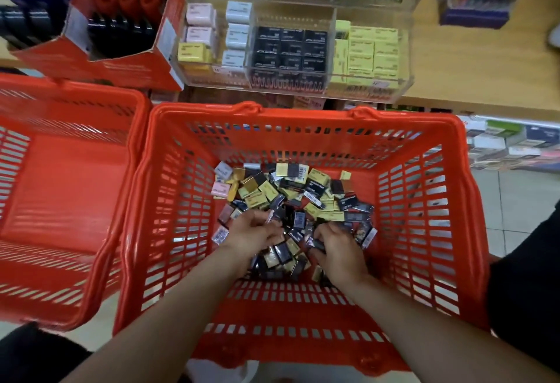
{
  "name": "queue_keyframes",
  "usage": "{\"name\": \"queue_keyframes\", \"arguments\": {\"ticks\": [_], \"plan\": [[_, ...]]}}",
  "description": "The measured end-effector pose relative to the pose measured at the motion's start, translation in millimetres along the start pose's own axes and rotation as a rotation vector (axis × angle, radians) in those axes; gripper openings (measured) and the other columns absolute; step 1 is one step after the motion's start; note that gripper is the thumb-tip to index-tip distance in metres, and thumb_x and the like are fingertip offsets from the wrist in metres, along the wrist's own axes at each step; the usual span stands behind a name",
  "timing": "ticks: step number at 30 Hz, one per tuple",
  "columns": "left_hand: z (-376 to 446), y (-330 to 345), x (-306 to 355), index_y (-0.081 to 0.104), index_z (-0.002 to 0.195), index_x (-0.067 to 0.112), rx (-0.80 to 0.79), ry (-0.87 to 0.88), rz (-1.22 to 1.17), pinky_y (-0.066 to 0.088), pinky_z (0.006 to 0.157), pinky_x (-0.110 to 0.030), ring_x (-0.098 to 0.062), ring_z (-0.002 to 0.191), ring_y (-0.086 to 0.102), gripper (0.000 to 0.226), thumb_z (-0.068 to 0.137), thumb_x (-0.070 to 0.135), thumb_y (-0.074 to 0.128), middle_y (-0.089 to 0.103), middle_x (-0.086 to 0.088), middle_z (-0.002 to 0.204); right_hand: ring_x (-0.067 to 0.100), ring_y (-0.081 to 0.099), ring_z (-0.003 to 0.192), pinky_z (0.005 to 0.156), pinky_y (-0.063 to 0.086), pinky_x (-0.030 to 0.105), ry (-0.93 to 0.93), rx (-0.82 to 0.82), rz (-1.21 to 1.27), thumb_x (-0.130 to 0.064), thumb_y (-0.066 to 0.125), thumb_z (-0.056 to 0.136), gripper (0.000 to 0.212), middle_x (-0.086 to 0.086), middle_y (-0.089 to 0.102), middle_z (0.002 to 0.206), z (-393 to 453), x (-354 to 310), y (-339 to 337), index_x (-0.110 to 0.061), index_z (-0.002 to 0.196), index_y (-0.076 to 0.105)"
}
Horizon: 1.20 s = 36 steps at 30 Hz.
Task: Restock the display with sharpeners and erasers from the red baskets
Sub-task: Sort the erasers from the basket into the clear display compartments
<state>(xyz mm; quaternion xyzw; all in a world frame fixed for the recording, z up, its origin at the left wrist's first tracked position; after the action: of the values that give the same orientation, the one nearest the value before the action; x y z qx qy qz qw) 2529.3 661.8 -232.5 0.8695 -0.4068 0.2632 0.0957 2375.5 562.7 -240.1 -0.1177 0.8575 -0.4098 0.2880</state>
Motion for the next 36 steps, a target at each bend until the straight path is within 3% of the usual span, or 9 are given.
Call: {"name": "queue_keyframes", "arguments": {"ticks": [6, 10, 13, 16, 20, 22, 26, 31, 36], "plan": [[-28.4, 6.0, 9.6, 0.053, 0.130, 0.022, -0.159, -0.028, -0.072, 0.059, 0.069, -0.025, -0.018, 0.093, 0.073, 0.047, 0.094, -0.006, 0.057, 0.051, -0.012, 0.130, 0.010, 0.059, 0.067, 0.073, 0.058, 0.033, 0.289, -0.098, 0.712, -0.023, 0.052, 0.101, 0.022, 0.003, 0.067, 0.092, -13.0, 20.0, -12.5, -0.017, 0.114, 0.069], [-60.6, 10.8, 26.3, 0.050, 0.132, 0.018, -0.237, -0.020, -0.067, 0.058, 0.081, -0.033, -0.020, 0.100, 0.071, 0.034, 0.099, 0.011, 0.055, 0.072, -0.008, 0.106, 0.010, 0.067, 0.062, 0.063, 0.056, 0.029, 0.333, -0.066, 0.928, -0.021, 0.071, 0.089, 0.018, 0.003, 0.072, 0.090, -25.4, 10.8, -44.6, -0.011, 0.104, 0.073], [-89.0, -0.3, 54.7, 0.055, 0.118, 0.018, -0.192, 0.101, 0.092, 0.056, 0.082, -0.030, -0.012, 0.099, 0.066, 0.023, 0.096, 0.016, 0.061, 0.075, 0.005, 0.091, 0.014, 0.073, 0.073, 0.068, 0.059, 0.026, 0.294, -0.118, 0.978, -0.015, 0.078, 0.082, 0.017, 0.003, 0.074, 0.094, -38.5, -14.9, -74.2, -0.012, 0.097, 0.072], [-121.7, -13.6, 82.6, 0.054, 0.106, 0.017, -0.182, 0.216, 0.178, 0.058, 0.075, -0.027, -0.013, 0.097, 0.065, 0.015, 0.095, 0.012, 0.063, 0.068, -0.009, 0.112, 0.020, 0.074, 0.081, 0.079, 0.060, 0.032, 0.138, -0.162, 0.871, -0.011, 0.080, 0.079, 0.017, 0.007, 0.075, 0.094, -53.1, -49.1, -111.5, -0.008, 0.095, 0.074], [-159.3, -18.8, 105.3, 0.052, 0.107, 0.012, -0.230, 0.374, 0.233, 0.056, 0.064, -0.021, -0.008, 0.084, 0.069, 0.014, 0.096, 0.008, 0.061, 0.075, -0.003, 0.093, 0.006, 0.070, 0.065, 0.061, 0.055, 0.018, -0.104, -0.233, 0.695, -0.010, 0.072, 0.087, 0.008, 0.003, 0.067, 0.089, -77.7, -94.0, -150.6, -0.011, 0.093, 0.068], [-170.8, -10.8, 108.7, 0.053, 0.108, 0.012, -0.254, 0.414, 0.296, 0.056, 0.065, -0.019, -0.006, 0.080, 0.067, 0.014, 0.097, 0.010, 0.060, 0.074, 0.001, 0.088, 0.011, 0.071, 0.068, 0.067, 0.060, 0.031, -0.136, -0.238, 0.602, -0.014, 0.075, 0.084, 0.026, 0.000, 0.062, 0.099, -87.6, -102.0, -159.7, -0.023, 0.104, 0.060], [-177.8, 13.8, 102.0, 0.053, 0.114, 0.009, -0.357, 0.387, 0.207, 0.060, 0.083, -0.039, -0.020, 0.096, 0.067, 0.018, 0.097, 0.012, 0.059, 0.066, -0.009, 0.095, 0.019, 0.073, 0.066, 0.080, 0.058, 0.050, -0.130, -0.088, 0.657, -0.018, 0.084, 0.075, 0.035, -0.003, 0.072, 0.072, -95.0, -99.6, -176.4, -0.019, 0.097, 0.057], [-164.5, 16.6, 94.0, 0.054, 0.114, 0.011, -0.381, 0.301, 0.003, 0.060, 0.079, -0.035, -0.027, 0.111, 0.064, 0.023, 0.094, 0.009, 0.063, 0.058, -0.018, 0.110, 0.020, 0.073, 0.068, 0.078, 0.061, 0.039, -0.080, 0.055, 0.829, -0.017, 0.079, 0.080, 0.022, 0.005, 0.075, 0.076, -89.9, -96.4, -169.0, -0.015, 0.098, 0.067], [-125.7, 7.0, 95.3, 0.060, 0.126, 0.018, -0.338, 0.177, -0.201, 0.060, 0.080, -0.041, -0.027, 0.105, 0.068, 0.036, 0.093, 0.003, 0.062, 0.059, -0.018, 0.124, 0.015, 0.073, 0.088, 0.075, 0.058, 0.022, 0.011, -0.039, 1.129, -0.008, 0.060, 0.095, 0.018, 0.005, 0.074, 0.101, -55.4, -92.7, -140.8, -0.018, 0.103, 0.074]]}}
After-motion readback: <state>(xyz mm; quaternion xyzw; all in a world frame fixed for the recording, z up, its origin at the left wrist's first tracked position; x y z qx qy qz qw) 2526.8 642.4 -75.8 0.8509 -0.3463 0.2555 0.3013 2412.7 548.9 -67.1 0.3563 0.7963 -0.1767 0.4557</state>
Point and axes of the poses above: each hand's wrist, its own z-axis towards the middle knuckle, its own y-axis out of the palm, x = y × z, the point moved 8 cm from there along z, towards the middle knuckle
